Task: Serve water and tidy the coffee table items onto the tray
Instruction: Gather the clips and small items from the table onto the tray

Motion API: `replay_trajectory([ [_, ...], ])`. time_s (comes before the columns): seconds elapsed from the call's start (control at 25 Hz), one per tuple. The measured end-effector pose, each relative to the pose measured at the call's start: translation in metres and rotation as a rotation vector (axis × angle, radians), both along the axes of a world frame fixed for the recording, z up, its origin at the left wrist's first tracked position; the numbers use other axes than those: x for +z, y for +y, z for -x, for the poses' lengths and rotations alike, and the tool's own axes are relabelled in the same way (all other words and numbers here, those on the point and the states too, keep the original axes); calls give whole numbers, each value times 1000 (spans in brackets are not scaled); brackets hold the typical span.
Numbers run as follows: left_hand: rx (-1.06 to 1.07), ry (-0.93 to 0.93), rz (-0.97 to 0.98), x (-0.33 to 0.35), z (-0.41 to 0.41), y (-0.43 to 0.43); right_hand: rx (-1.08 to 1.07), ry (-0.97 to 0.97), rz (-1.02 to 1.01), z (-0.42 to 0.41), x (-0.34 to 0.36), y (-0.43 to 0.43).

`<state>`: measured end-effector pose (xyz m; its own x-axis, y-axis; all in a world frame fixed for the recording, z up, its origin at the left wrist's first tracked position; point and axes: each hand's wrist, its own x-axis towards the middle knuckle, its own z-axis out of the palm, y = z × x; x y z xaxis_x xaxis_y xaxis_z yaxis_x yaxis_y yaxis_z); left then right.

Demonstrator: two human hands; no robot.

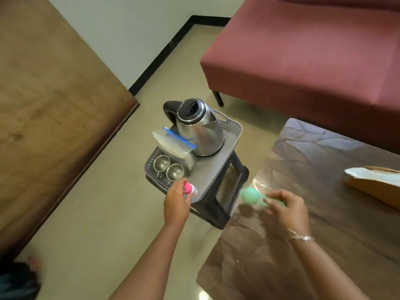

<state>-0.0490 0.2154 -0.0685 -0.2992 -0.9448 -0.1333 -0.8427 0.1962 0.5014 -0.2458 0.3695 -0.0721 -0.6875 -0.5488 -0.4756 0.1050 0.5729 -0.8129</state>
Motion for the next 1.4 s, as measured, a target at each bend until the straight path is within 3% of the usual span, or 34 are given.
replay_trajectory([
  [0.28, -158, -204, -37, -43, -11, -58, 532, 400, -4, -23, -34, -155],
  [0.4, -268, -389, -81, -60, -10, -70, 761, 427, -107, -34, -59, -184],
  [0.56, -318, -455, -87, -73, -11, -69, 1028, 480, -240, -42, -78, -214],
  [0.72, -306, -465, -85, -76, -18, -69, 1138, 478, -331, -55, -85, -232],
  [0.96, -327, -491, -73, -76, -22, -69, 1266, 739, -364, -59, -88, -220],
  [1.16, -292, -486, -42, -55, -12, -51, 1197, 857, -168, -42, -69, -195],
  [1.28, -307, -414, 172, -35, -3, -24, 916, 951, 111, -32, -55, -142],
  [1.4, -428, -424, 237, -20, 23, 32, 679, 987, 129, -17, -54, -54],
])
